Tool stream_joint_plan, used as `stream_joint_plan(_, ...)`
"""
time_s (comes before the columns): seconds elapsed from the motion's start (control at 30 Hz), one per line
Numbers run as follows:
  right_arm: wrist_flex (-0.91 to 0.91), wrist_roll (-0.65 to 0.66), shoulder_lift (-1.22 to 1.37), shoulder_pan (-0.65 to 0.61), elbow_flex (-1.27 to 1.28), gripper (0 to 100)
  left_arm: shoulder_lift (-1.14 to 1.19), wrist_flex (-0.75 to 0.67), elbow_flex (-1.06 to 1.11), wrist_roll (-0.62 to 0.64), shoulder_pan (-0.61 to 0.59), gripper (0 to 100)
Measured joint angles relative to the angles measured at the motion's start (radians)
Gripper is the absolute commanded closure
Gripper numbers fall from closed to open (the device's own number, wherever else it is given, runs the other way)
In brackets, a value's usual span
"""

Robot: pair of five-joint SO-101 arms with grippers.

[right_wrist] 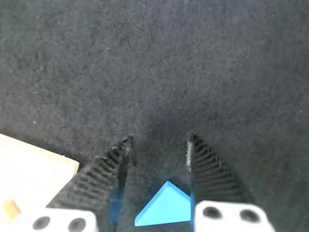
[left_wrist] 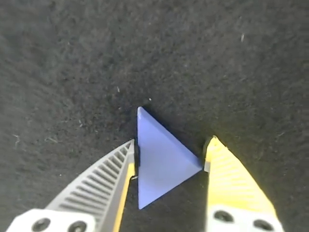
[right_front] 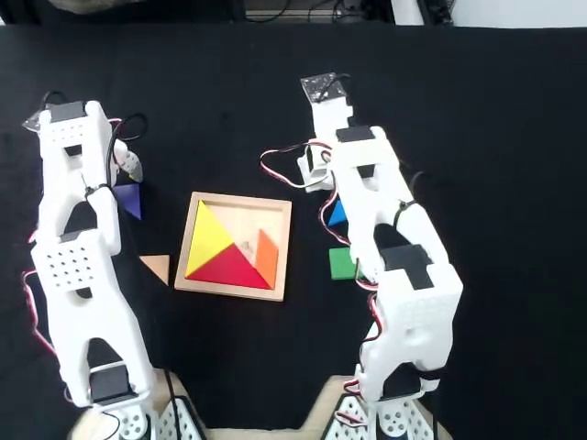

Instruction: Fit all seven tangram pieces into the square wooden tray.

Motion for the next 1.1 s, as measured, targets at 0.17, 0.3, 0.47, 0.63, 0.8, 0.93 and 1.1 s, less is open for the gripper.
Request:
stream_joint_plan(0.17, 0.000, 0.000, 0.000, 0.000, 0.000, 82.8, 0.000, 0.000, 0.000, 0.002, 0.012, 76)
stream_joint_plan(0.3, 0.000, 0.000, 0.000, 0.000, 0.000, 82.8, 0.006, -0.002, -0.002, -0.018, 0.014, 76)
stream_joint_plan(0.47, 0.000, 0.000, 0.000, 0.000, 0.000, 82.8, 0.015, -0.005, -0.003, -0.051, 0.014, 76)
stream_joint_plan(0.63, 0.000, 0.000, 0.000, 0.000, 0.000, 82.8, 0.017, -0.005, -0.003, -0.054, 0.014, 76)
stream_joint_plan(0.8, 0.000, 0.000, 0.000, 0.000, 0.000, 82.9, 0.017, -0.006, -0.003, -0.054, 0.014, 76)
stream_joint_plan(0.93, 0.000, 0.000, 0.000, 0.000, 0.000, 82.9, 0.017, -0.006, -0.003, -0.054, 0.014, 76)
stream_joint_plan(1.1, 0.000, 0.000, 0.000, 0.000, 0.000, 82.9, 0.018, 0.025, -0.015, -0.054, 0.026, 76)
